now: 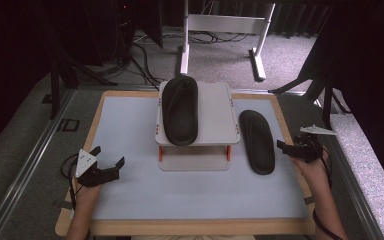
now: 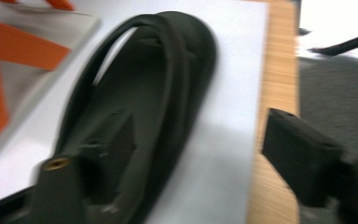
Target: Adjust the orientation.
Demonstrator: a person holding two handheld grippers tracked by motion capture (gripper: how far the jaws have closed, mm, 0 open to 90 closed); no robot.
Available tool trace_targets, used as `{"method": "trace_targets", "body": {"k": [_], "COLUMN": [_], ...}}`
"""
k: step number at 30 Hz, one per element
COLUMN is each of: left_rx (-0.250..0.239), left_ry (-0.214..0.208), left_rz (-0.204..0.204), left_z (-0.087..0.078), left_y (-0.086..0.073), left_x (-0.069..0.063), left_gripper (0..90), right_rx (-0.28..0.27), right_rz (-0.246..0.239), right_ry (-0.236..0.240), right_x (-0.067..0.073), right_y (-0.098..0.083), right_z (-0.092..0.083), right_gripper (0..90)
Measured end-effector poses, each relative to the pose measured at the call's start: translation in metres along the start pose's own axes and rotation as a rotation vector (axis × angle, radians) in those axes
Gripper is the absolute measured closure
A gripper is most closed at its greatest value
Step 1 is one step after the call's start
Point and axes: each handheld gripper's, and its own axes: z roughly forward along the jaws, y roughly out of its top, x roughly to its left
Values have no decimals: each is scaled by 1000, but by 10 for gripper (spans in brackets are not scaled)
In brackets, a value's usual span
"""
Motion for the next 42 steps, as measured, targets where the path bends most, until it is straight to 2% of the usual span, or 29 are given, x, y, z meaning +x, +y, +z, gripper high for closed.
{"method": "trace_targets", "body": {"k": [7, 13, 18, 25, 29, 34, 36, 42], "left_rx": [-1, 0, 0, 1, 1, 3, 3, -1], "left_ry": [2, 5, 17, 16, 14, 14, 13, 13], "left_rz": [1, 4, -3, 0, 4, 6, 8, 5], "left_z": [0, 0, 0, 0, 0, 0, 0, 0], "left_y": [0, 0, 0, 0, 0, 0, 0, 0], "left_x": [0, -1, -1, -1, -1, -1, -1, -1], "left_gripper": [17, 17, 17, 17, 17, 17, 17, 17], "right_rx": [79, 140, 227, 295, 342, 413, 434, 470], "right_rz": [-2, -9, -44, -80, -91, -108, -117, -134], "right_ry": [88, 120, 117, 101, 81, 78, 76, 69], "right_x": [-3, -5, -2, 0, 3, 5, 6, 11], "right_y": [24, 44, 59, 75, 84, 91, 94, 98], "right_z": [15, 28, 41, 61, 71, 84, 89, 101], "right_gripper": [343, 376, 333, 366, 415, 457, 501, 578]}}
